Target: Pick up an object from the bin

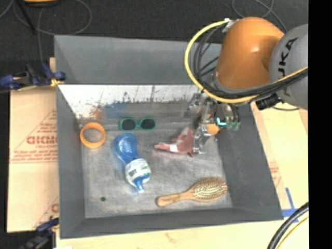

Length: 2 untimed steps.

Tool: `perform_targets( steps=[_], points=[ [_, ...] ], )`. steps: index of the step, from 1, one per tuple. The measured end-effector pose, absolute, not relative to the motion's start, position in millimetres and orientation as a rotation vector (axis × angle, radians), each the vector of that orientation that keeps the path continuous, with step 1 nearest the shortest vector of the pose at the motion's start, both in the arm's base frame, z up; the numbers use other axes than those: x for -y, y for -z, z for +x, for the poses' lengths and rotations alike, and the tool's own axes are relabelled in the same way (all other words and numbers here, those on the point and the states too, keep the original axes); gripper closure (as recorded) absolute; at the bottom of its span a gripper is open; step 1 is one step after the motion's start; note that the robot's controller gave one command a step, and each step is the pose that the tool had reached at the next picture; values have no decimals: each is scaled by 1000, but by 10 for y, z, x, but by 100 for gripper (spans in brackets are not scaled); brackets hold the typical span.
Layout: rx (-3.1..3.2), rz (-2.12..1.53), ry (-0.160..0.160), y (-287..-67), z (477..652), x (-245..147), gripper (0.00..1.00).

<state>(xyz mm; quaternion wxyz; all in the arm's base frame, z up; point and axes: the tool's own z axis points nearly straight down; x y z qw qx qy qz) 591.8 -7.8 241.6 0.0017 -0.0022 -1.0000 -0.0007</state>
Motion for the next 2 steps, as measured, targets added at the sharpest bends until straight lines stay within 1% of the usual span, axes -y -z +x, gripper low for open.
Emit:
perform_targets(
  steps=[1,2],
  points=[
    [3147,-7,2,-2464,5932,79,0],
    [3147,153,-3,-2043,6071,131,0]
  ],
)
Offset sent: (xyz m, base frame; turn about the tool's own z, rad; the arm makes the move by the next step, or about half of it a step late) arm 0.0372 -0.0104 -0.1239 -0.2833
